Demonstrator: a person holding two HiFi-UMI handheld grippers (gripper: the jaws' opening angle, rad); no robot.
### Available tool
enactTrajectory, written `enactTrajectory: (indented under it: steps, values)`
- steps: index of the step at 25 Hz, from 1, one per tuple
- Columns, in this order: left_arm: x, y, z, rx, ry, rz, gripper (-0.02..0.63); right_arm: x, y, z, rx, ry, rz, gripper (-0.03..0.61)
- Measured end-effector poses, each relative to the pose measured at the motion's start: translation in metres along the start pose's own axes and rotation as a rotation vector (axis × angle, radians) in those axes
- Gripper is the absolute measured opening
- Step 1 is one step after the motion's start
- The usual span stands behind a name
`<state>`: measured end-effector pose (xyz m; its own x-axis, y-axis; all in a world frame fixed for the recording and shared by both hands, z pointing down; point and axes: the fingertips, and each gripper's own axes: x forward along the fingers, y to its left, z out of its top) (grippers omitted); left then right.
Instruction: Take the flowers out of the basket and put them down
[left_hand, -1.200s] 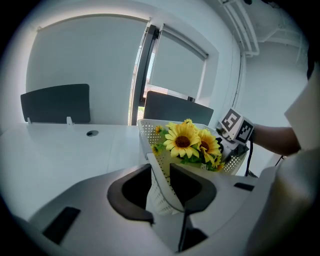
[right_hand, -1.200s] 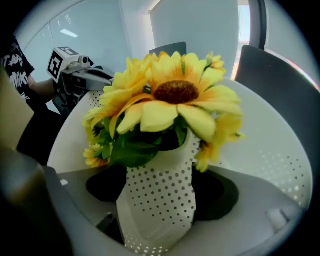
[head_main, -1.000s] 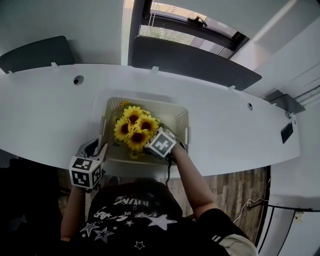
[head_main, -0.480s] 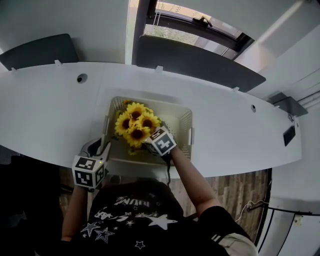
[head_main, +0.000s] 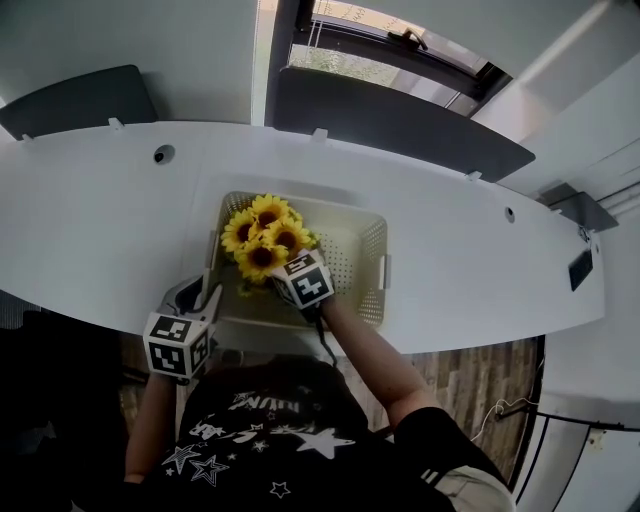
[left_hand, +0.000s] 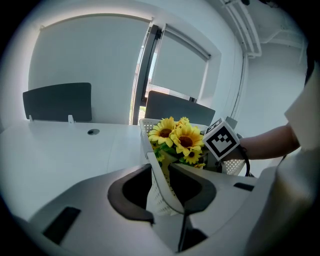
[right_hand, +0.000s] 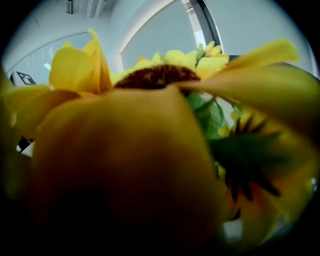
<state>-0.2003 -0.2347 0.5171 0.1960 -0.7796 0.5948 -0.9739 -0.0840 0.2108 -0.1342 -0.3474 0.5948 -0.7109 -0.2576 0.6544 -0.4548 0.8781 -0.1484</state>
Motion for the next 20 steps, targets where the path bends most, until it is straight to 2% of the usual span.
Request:
enactTrajectory:
  steps: [5,9,13,20]
  values:
    - [0.0,0.002,-0.001,-0.015,-0.005,-0.006,0.11,0.013,-0.003,0.008,0.068,-0.03,-0.047,0.554]
    - [0.001,0.003,-0.001,-0.027,-0.008,-0.016,0.105,0.02,0.0,0.016,0.091,-0.076,-0.032,0.554]
    - [0.001,0.001,-0.001,-0.03,-0.016,-0.021,0.103,0.026,0.003,0.021,0.085,-0.098,0.0,0.554]
    - [0.0,0.002,0.001,-0.029,-0.026,-0.02,0.104,0.027,0.005,0.024,0.063,-0.072,0.009,0.551]
